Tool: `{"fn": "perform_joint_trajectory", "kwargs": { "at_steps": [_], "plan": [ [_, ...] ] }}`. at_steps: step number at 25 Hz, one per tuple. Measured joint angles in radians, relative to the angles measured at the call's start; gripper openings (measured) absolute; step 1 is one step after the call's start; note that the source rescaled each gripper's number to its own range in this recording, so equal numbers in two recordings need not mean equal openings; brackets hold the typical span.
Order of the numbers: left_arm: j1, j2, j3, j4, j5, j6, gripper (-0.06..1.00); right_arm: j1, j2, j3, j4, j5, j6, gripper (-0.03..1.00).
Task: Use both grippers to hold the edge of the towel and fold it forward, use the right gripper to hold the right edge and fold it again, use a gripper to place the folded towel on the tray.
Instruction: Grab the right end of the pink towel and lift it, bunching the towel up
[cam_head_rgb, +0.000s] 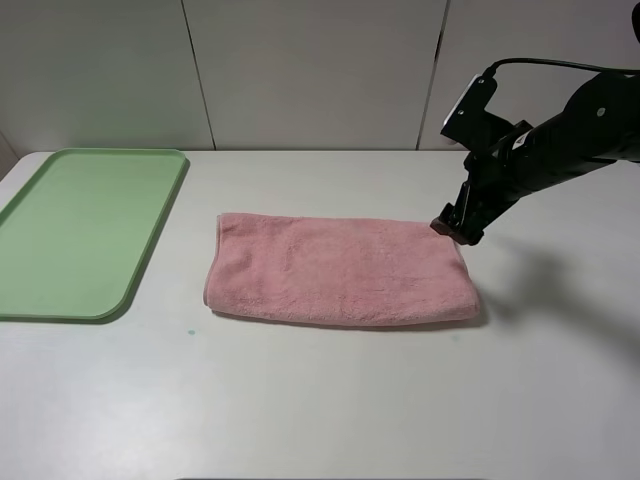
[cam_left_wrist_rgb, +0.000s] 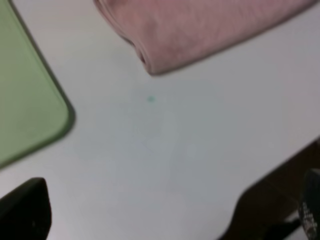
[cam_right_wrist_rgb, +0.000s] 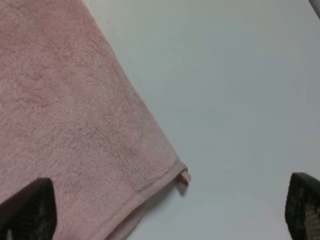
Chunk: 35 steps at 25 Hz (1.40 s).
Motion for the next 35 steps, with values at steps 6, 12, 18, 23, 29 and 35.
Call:
{"fn": "perform_joint_trajectory", "kwargs": {
  "at_steps": [6,12,18,23,29,35],
  "plan": [
    [0.0,0.0,0.004,-0.012,0.004,0.0,1.0,0.0,0.0,0.0,0.0,0.0,0.0,1.0],
    [0.0,0.0,0.004,0.017,0.004,0.0,1.0,0.0,0.0,0.0,0.0,0.0,0.0,1.0],
    [0.077,0.0,0.004,0.02,0.004,0.0,1.0,0.0,0.0,0.0,0.004,-0.002,0.0,1.0],
    [0.272,0.0,0.004,0.004,0.004,0.0,1.0,0.0,0.0,0.0,0.011,-0.004,0.003,1.0],
    [0.422,-0.127,0.005,-0.001,0.004,0.001,1.0,0.0,0.0,0.0,0.015,-0.004,0.027,1.0],
    [0.46,-0.163,0.005,-0.004,0.005,0.011,1.0,0.0,0.0,0.0,0.015,-0.013,0.083,1.0]
  ]
}}
